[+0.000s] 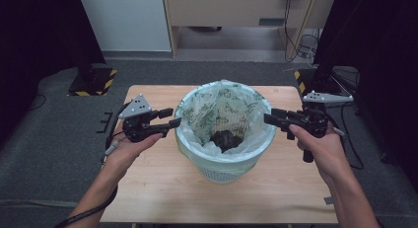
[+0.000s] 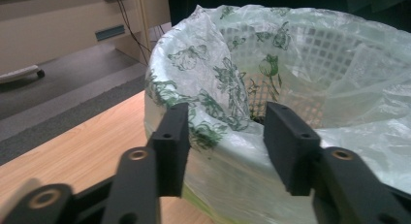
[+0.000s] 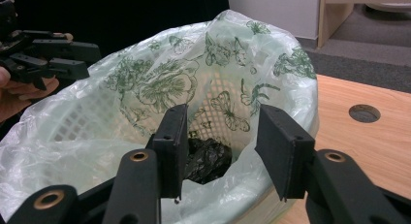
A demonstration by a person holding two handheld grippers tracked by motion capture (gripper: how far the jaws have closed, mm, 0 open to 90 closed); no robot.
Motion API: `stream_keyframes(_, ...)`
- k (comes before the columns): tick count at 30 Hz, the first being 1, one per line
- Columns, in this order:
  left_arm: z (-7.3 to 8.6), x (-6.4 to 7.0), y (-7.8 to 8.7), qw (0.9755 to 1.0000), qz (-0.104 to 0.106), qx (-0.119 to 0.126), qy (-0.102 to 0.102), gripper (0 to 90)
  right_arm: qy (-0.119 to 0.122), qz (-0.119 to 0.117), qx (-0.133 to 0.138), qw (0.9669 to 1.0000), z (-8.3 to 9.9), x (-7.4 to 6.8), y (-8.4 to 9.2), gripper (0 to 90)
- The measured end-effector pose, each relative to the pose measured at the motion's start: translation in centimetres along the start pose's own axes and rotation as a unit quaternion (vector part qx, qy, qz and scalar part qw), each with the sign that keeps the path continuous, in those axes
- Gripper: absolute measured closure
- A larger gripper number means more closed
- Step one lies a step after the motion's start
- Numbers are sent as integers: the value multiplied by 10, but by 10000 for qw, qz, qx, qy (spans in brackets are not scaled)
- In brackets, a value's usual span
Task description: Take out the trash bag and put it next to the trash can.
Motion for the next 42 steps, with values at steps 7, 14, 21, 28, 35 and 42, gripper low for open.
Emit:
stream_keyframes(7,-3,-1,-1,9999,-111,-76,78,690,3,-7,13,10000,3,1,-2,530)
stream_keyframes(14,-4,2,-1,9999,-121,-10,-20,899,6,5,22,10000,4,2,-2,529)
stream_keyframes(21,-6,-1,1,10000,-91,29,21,900,10,22,19,10000,5,2,-3,529)
stream_keyframes(28,-15,-1,9,9998,-16,208,60,900,16,2,-4,10000,6,1,-7,529)
stream_keyframes(35,-22,3,13,9994,87,331,47,900,3,-18,-46,10000,8,0,-10,523)
stream_keyframes(42,-15,-5,9,9988,-92,307,368,550,45,-20,-78,10000,8,-1,-10,507)
Point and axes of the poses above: each handheld gripper's, and its own axes: y roughly backward along the jaws, z roughly out of its underside, x roughly to its right, the point moved 5 cm from there along -y, roughly forward along the jaws, and after that the axes turned 12 degrees about -z, right-handed, at the moved point
